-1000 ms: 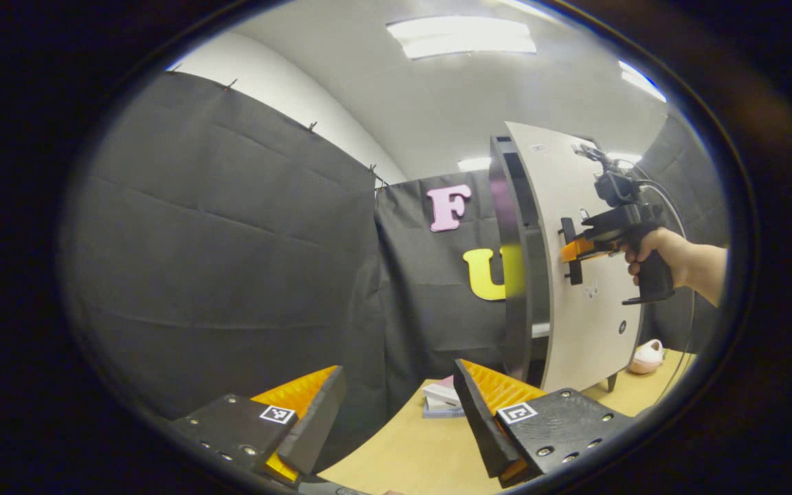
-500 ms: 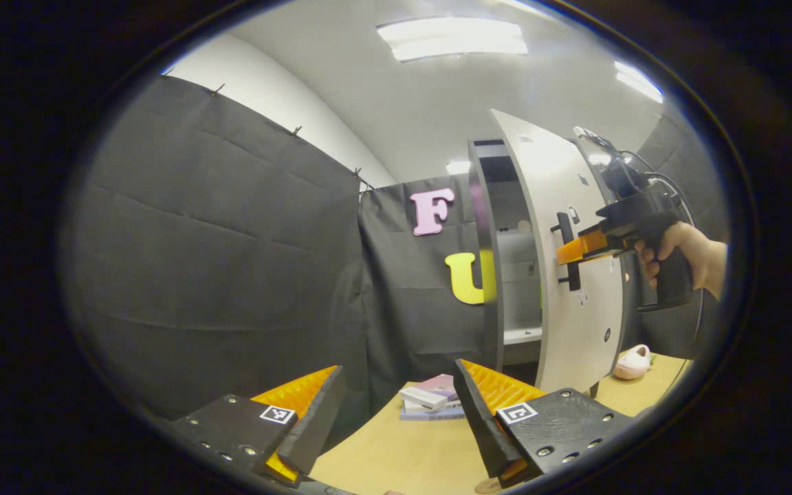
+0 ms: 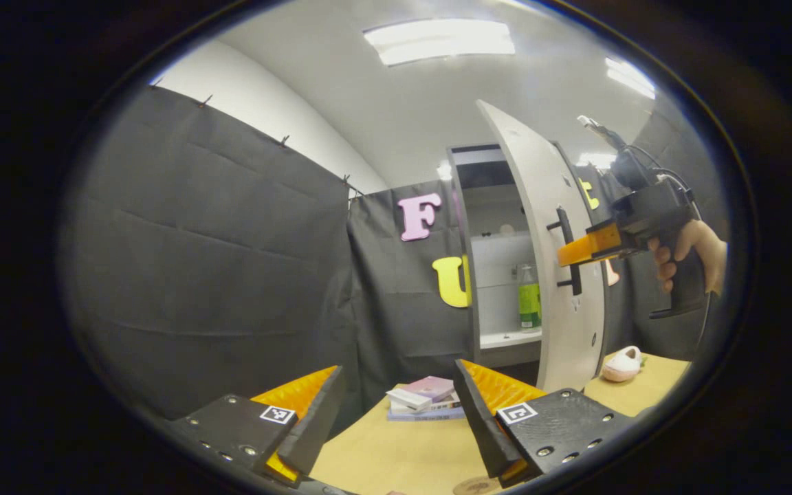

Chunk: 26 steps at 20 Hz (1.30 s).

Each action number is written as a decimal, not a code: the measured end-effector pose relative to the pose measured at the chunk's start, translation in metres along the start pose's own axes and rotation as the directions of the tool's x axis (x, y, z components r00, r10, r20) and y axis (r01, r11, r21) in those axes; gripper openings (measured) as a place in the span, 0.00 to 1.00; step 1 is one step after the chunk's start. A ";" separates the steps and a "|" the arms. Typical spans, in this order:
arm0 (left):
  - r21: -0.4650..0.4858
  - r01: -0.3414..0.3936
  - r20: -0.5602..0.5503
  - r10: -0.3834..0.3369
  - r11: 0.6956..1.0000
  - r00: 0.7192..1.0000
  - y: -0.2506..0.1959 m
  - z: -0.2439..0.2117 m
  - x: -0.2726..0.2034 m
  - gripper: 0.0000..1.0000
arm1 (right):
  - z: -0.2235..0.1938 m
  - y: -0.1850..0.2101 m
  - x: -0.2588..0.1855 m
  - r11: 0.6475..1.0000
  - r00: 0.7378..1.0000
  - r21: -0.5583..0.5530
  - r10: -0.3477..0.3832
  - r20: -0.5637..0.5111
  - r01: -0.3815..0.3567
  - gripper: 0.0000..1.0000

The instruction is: Open the cabinet door with the right hand, grasp the bottle in the cabinet with the left hand and place it on the coaster, then close the cabinet door with the right hand.

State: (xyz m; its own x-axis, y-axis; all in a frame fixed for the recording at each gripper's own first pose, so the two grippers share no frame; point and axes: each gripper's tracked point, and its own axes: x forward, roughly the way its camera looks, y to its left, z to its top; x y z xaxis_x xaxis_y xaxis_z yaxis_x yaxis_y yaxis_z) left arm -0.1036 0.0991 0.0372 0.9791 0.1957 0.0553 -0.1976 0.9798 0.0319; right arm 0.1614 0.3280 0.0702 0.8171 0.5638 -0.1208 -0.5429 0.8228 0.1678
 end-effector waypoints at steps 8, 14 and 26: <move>0.003 0.070 0.008 -0.070 0.998 0.998 -0.052 0.009 -0.002 0.90 | 0.002 -0.012 -0.022 1.000 1.000 0.010 0.017 0.010 -0.017 0.20; -0.009 0.123 0.004 -0.123 0.992 0.992 -0.088 0.008 -0.006 0.90 | 0.002 -0.022 -0.036 1.000 1.000 0.006 0.005 0.010 -0.005 0.20; -0.012 0.178 -0.002 -0.178 0.984 0.984 -0.130 0.016 -0.018 0.90 | 0.006 -0.067 -0.081 0.995 0.994 0.003 -0.099 0.047 0.099 0.19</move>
State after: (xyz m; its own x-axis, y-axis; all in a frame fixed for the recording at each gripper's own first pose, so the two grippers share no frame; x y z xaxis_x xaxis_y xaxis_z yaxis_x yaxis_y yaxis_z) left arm -0.0963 -0.0329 0.0483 0.9987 0.0179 0.0468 -0.0192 0.9994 0.0292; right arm 0.1335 0.2266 0.0749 0.8751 0.4753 -0.0908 -0.4586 0.8746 0.1575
